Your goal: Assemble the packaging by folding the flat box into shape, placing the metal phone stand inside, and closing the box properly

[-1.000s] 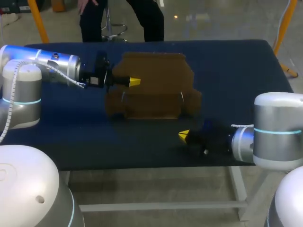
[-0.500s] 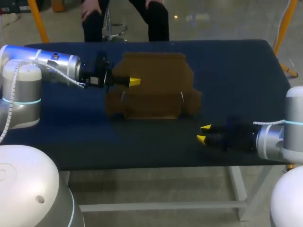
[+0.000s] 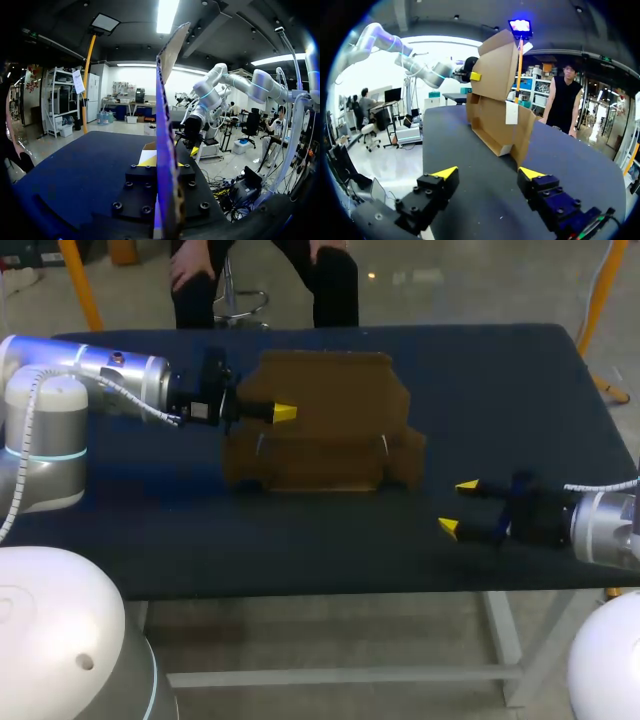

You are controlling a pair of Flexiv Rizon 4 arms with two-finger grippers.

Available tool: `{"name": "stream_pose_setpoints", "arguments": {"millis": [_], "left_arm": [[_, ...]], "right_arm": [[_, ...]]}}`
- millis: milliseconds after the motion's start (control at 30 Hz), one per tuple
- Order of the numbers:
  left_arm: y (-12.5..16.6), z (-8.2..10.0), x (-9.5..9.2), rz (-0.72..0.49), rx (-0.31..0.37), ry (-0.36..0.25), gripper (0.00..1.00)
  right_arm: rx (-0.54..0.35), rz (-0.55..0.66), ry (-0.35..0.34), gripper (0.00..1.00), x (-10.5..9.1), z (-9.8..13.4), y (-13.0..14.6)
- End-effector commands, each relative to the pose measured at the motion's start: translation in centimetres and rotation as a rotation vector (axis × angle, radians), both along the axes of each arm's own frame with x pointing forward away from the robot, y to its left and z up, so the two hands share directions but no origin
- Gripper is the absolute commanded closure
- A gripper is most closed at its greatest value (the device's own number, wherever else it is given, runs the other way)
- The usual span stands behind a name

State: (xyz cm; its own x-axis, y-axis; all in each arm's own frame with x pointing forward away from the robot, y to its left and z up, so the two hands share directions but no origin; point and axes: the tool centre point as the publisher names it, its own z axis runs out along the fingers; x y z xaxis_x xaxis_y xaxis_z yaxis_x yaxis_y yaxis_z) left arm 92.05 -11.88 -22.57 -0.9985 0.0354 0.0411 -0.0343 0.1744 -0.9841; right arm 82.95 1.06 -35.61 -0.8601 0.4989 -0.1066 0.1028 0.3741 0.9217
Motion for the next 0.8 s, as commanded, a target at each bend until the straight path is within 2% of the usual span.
{"name": "stream_pose_setpoints", "arguments": {"millis": [33, 400, 800], "left_arm": [[0.0, -0.2, 0.1, -0.005, -0.001, 0.001, 1.0], [0.0, -0.2, 0.1, -0.005, -0.001, 0.001, 1.0], [0.0, -0.2, 0.1, -0.005, -0.001, 0.001, 1.0]], "right_arm": [[0.018, 0.002, -0.009, 0.18, 1.8, -0.8, 0.0], [0.036, 0.011, -0.014, 0.21, 6.2, -1.4, 1.1], [0.06, 0.018, -0.025, 0.28, 9.5, -1.6, 3.0]]}}
